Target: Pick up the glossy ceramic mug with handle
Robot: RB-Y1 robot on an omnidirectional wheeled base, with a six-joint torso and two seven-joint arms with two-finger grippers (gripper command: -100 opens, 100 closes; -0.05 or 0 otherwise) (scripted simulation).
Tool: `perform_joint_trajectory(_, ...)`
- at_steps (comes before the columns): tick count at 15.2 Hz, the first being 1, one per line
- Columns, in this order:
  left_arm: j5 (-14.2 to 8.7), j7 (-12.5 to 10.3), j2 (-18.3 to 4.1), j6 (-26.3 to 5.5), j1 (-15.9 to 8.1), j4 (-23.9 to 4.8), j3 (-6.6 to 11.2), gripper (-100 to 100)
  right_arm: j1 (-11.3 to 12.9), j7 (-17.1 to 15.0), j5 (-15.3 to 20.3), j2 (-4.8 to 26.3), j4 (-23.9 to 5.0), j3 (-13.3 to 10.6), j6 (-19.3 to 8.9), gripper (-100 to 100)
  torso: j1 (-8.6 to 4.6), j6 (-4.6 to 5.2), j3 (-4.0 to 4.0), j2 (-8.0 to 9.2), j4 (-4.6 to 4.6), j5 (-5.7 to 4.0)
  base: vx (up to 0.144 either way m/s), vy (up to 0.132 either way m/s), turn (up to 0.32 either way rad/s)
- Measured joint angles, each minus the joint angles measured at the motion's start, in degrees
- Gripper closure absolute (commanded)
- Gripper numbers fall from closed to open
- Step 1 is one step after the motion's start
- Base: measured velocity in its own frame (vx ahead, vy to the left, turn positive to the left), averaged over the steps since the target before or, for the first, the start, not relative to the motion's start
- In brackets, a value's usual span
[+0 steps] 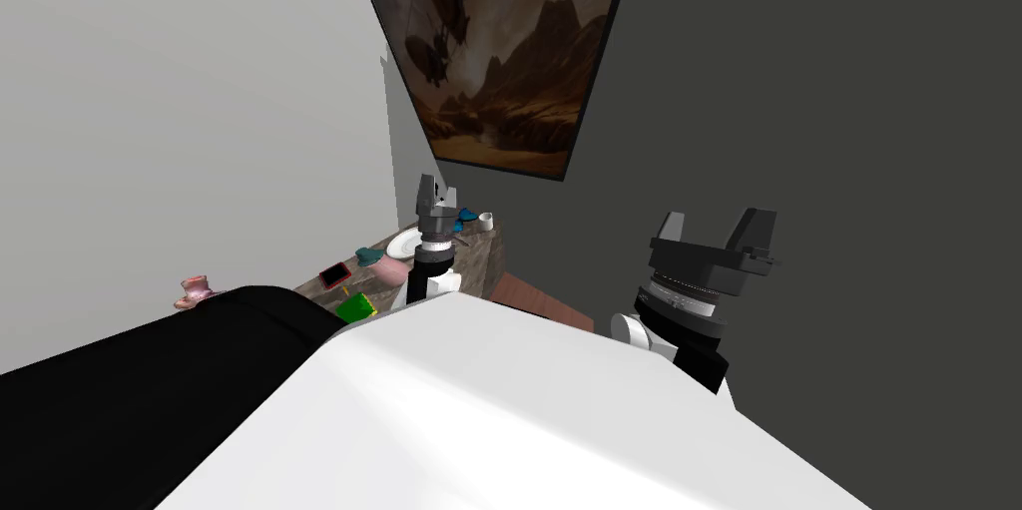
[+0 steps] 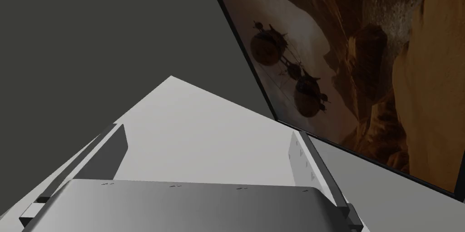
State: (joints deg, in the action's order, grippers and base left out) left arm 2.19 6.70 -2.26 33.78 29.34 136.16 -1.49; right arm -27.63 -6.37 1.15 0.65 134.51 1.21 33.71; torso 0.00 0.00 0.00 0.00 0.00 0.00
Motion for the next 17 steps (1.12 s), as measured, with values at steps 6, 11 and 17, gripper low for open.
perform_joint_trajectory(6,-0.9,1.4,-3.2,-5.2,-4.5,-5.6,0.0,-100,0.0,0.0,0.0,0.0,0.0,0.0,0.0,0,0.11,0.01,0.05,0.09,0.02,0.03,-0.027,0.017,-0.024)
perform_joint_trajectory(11,-1.9,2.6,-5.4,-11.0,-8.2,-9.8,0.07,-100,0.0,0.0,0.0,0.0,0.0,0.0,0.0,0,0.1,0.01,0.04,0.07,0.01,0.02,-0.025,0.017,-0.026)
perform_joint_trajectory(17,-3.3,3.8,-7.8,-17.7,-13.0,-15.7,0.49,-100,0.0,0.0,0.0,0.0,0.0,0.0,0.0,0,0.08,0.01,0.03,0.06,0.01,0.02,-0.022,0.014,-0.023)
